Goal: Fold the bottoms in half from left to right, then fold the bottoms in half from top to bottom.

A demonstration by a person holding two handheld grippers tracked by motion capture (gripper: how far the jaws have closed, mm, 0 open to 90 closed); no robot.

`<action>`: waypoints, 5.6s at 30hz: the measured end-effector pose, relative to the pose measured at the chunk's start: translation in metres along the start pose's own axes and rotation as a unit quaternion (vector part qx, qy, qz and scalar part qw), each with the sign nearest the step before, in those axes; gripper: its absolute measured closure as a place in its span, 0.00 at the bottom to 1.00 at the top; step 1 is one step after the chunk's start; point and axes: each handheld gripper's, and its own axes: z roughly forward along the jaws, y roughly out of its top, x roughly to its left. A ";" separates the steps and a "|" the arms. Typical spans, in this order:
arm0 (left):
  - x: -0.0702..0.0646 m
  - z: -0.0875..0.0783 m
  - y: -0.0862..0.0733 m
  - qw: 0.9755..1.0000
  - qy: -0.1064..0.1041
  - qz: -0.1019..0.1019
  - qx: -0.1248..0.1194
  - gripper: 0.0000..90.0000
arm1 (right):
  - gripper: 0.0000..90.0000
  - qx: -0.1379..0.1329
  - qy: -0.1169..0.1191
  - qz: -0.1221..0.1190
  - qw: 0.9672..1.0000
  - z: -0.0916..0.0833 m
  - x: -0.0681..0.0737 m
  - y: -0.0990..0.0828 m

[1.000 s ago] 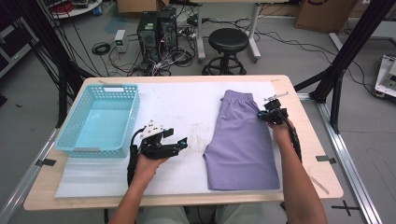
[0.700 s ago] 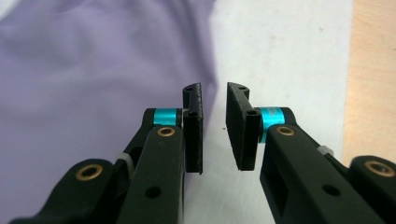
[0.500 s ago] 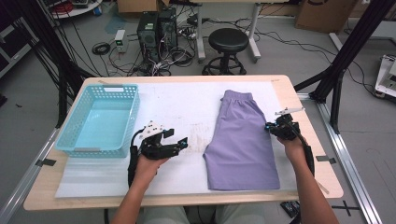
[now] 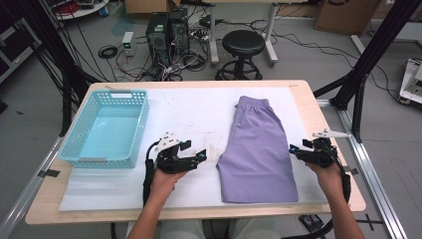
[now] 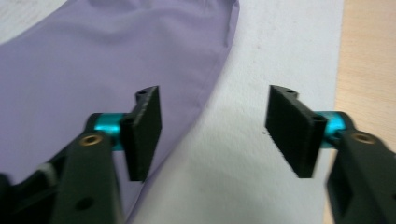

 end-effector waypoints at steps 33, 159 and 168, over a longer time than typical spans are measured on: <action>-0.021 0.011 -0.006 1.000 0.011 0.007 0.023 0.32 | 0.29 -0.022 0.019 -0.029 0.999 -0.025 0.023 -0.015; -0.061 0.007 -0.048 0.979 -0.062 0.029 0.190 0.92 | 0.83 0.086 0.078 -0.029 0.993 -0.034 0.078 -0.054; -0.044 0.049 -0.019 0.987 -0.014 0.003 0.158 0.65 | 0.84 0.032 0.060 -0.013 0.998 -0.010 0.073 -0.021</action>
